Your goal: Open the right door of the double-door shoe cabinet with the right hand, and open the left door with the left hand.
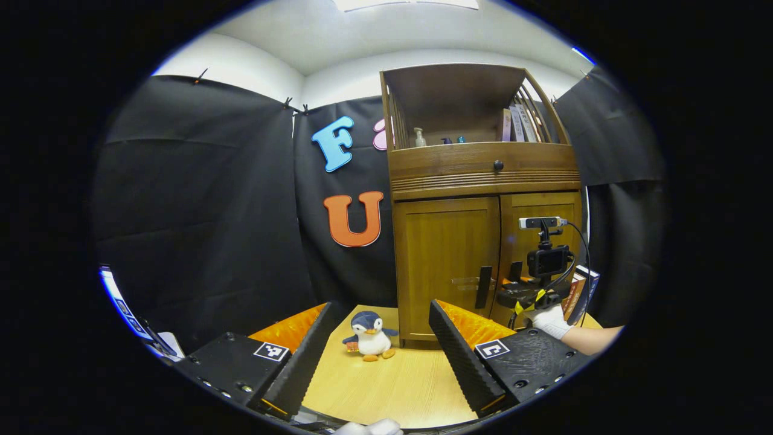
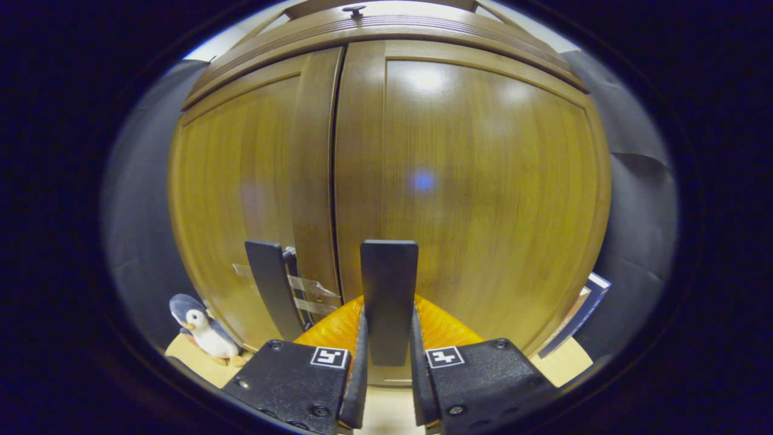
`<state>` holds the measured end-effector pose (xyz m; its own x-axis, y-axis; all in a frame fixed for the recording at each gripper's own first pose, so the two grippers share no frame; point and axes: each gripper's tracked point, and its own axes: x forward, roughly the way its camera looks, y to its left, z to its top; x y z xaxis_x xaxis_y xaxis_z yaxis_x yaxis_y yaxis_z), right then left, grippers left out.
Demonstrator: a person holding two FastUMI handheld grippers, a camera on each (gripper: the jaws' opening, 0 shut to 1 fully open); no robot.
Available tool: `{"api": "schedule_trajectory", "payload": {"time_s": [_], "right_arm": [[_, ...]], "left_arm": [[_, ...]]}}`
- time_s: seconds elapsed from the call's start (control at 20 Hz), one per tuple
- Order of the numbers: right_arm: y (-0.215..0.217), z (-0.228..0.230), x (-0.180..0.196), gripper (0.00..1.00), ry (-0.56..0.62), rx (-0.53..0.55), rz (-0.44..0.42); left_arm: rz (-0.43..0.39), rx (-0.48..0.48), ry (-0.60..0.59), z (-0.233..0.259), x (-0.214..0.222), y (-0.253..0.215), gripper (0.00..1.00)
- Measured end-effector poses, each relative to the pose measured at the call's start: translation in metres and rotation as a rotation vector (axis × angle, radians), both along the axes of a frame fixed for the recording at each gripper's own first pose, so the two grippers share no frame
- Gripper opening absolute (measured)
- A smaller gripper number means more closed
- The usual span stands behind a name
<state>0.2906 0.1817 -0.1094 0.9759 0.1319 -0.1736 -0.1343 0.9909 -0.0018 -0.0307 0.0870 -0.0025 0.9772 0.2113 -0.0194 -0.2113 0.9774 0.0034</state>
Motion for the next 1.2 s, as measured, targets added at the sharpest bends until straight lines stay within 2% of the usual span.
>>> {"api": "schedule_trajectory", "payload": {"time_s": [0.95, 1.2], "right_arm": [[-0.041, -0.007, -0.092, 0.34, -0.004, 0.016, 0.035], [-0.061, -0.01, -0.115, 0.3, -0.003, 0.013, 0.025]], "left_arm": [[-0.082, -0.007, 0.007, -0.017, -0.021, -0.022, 0.96], [-0.116, -0.009, -0.002, -0.016, -0.03, -0.033, 0.96]]}}
